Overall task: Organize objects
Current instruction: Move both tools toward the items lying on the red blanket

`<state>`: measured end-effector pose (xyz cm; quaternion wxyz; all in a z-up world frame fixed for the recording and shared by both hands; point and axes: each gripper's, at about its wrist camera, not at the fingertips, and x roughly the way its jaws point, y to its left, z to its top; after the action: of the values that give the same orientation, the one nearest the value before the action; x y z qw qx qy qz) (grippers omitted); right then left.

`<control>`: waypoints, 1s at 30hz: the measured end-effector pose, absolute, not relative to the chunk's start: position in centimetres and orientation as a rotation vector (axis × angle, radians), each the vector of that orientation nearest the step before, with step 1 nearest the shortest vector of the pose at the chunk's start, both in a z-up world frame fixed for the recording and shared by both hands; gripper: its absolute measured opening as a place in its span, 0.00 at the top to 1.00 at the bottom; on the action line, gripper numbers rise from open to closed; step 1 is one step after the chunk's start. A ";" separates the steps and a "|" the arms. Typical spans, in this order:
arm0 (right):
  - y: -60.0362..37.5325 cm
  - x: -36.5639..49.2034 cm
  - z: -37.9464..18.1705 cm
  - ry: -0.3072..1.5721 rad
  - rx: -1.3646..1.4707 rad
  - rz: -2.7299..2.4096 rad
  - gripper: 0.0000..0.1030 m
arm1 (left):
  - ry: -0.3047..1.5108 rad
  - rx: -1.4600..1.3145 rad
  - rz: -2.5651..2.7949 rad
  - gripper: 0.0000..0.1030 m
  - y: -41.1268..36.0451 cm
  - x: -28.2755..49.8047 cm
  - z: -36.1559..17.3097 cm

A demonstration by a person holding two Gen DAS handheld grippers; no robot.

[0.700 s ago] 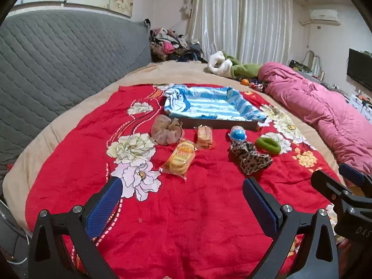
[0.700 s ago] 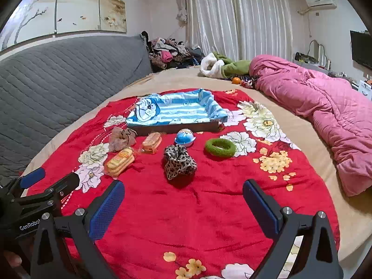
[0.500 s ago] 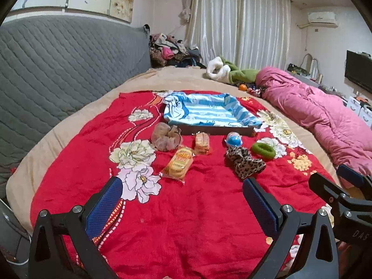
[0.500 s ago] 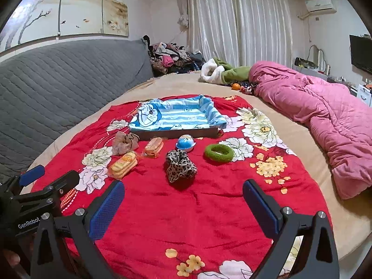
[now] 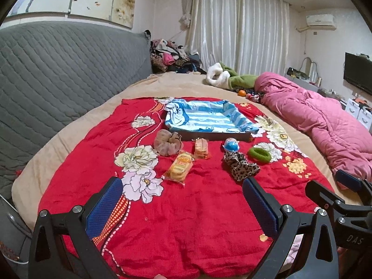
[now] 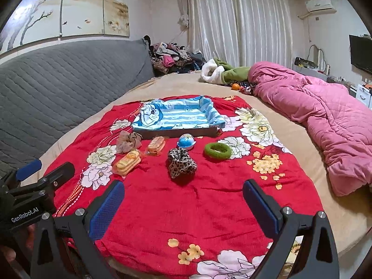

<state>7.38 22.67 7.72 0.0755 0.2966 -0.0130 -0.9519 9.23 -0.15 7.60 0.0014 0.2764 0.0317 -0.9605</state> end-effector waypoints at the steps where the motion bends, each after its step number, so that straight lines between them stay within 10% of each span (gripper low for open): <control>1: 22.7 7.4 7.7 -0.038 0.890 -2.852 0.01 | 0.102 0.875 -3.014 0.00 -0.2 9.1 7.5; 30: 20.4 -1.1 1.9 0.069 1.105 -2.773 0.01 | 0.044 1.061 -2.940 0.00 0.6 -0.1 1.3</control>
<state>-1.10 20.39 1.89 0.0778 0.3688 0.0230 -0.9259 -0.13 0.64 1.27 0.0080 0.3394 0.0140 -0.9405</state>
